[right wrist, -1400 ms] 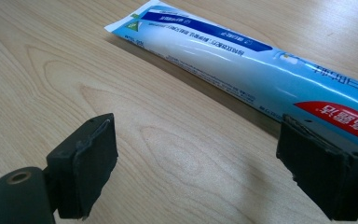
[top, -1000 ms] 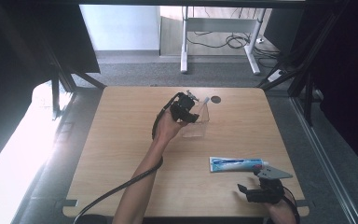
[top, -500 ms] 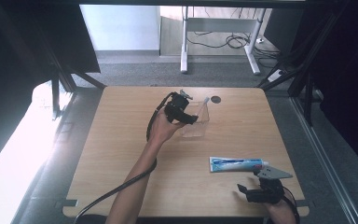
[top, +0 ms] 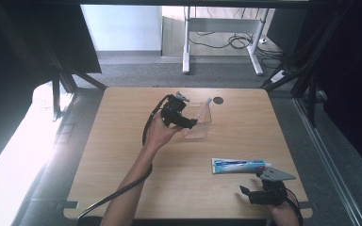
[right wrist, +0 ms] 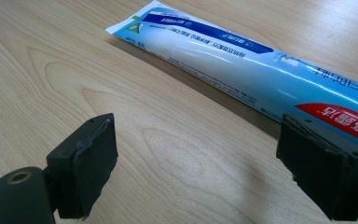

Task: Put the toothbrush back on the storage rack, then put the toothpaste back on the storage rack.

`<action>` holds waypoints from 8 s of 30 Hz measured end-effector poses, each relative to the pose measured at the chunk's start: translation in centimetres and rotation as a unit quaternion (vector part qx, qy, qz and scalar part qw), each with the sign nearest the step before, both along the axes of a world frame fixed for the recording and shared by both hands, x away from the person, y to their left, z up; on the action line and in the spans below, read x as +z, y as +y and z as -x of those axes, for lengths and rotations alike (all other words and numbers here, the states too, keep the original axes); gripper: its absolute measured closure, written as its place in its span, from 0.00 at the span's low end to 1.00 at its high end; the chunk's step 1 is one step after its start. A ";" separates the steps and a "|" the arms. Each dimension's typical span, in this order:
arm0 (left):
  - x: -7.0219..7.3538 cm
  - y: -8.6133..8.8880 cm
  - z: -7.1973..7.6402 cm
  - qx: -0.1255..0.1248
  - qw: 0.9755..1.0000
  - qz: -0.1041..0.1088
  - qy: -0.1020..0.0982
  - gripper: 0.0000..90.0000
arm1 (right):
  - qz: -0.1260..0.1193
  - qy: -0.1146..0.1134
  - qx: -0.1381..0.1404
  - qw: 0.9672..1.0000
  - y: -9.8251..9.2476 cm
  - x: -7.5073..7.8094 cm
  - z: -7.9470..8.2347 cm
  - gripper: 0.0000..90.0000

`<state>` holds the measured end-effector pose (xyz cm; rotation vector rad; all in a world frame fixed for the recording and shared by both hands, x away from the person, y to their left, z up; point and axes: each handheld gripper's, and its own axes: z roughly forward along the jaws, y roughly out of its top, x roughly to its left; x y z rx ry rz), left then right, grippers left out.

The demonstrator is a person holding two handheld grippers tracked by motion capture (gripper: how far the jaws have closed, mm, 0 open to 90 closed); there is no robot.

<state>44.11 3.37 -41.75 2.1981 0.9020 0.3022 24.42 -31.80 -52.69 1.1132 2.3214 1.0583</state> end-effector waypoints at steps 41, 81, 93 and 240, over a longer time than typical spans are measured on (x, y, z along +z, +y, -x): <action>-1.1 6.0 6.6 -0.007 0.999 -0.016 -0.046 0.15 | 0.004 -0.001 0.000 1.000 0.2 0.0 0.0 0.14; -7.1 9.3 14.3 -0.011 0.999 0.042 -0.019 0.15 | 0.001 0.002 0.001 1.000 0.4 -0.1 0.1 0.14; -9.5 9.4 15.7 0.001 0.999 -0.036 -0.037 0.15 | 0.005 0.005 0.007 1.000 0.6 -0.1 0.1 0.14; -9.7 10.7 16.7 -0.024 0.999 0.005 -0.046 0.15 | 0.028 0.123 -0.017 0.992 -2.8 4.0 -4.2 0.74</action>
